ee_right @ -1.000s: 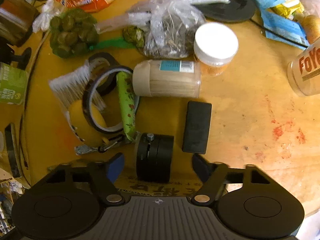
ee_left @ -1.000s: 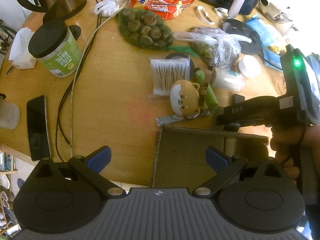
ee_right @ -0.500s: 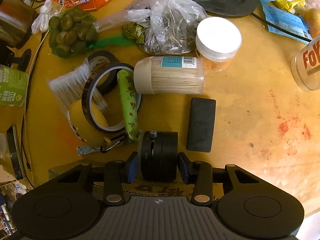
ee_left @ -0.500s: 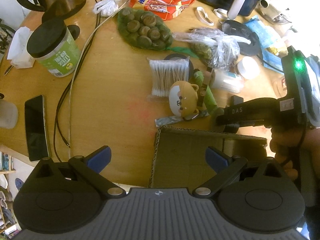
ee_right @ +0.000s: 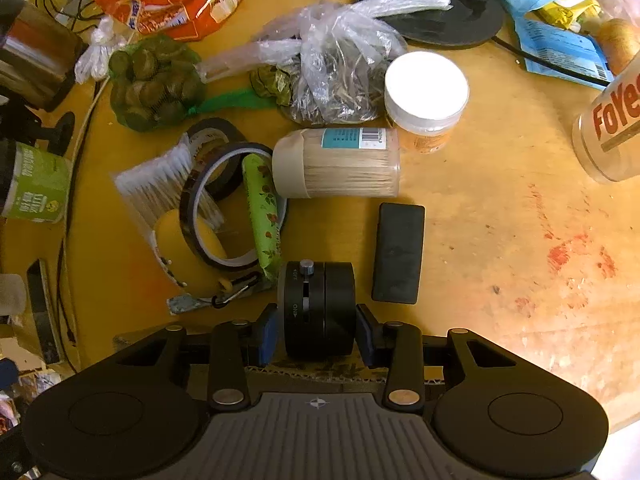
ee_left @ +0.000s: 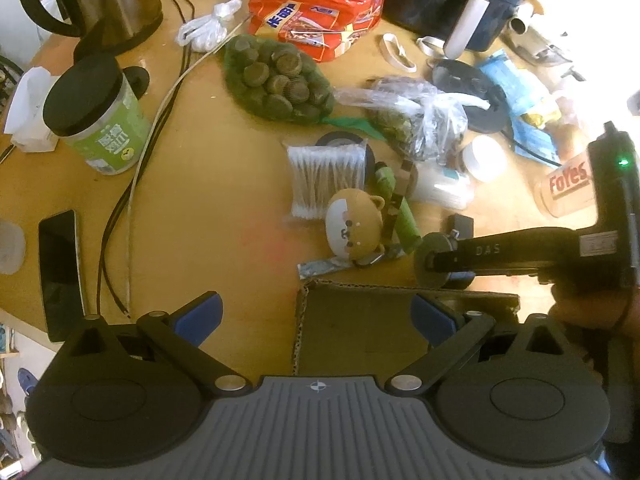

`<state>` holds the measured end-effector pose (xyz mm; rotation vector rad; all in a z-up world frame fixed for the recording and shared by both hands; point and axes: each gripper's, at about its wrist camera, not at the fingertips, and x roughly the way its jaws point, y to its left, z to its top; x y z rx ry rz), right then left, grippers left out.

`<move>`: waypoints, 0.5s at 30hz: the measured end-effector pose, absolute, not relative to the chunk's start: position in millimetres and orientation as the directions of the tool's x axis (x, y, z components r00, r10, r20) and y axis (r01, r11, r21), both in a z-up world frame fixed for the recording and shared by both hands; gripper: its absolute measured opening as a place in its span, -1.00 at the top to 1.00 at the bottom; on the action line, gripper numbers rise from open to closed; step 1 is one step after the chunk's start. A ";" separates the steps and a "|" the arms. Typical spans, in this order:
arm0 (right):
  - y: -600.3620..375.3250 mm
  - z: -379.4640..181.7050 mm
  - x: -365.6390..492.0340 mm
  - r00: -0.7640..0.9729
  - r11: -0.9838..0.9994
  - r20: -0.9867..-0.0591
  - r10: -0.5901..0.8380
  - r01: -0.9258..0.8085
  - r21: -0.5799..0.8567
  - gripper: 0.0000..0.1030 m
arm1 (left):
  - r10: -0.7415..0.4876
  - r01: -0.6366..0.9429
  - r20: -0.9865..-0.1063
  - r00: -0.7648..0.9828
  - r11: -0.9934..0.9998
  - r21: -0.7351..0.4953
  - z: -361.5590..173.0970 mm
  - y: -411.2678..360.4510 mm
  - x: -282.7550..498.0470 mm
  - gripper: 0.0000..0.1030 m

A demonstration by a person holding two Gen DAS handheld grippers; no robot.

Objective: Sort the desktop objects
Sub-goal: 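Lift the black cylinder off the table with the right tool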

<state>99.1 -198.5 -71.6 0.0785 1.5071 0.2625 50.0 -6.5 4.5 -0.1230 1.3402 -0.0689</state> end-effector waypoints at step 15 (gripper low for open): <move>-216.8 -20.9 88.3 0.115 0.953 -0.949 0.293 -0.119 0.280 0.18 | -0.121 -0.017 -0.967 0.226 0.992 -0.128 3.9 -8.6 49.6 -0.99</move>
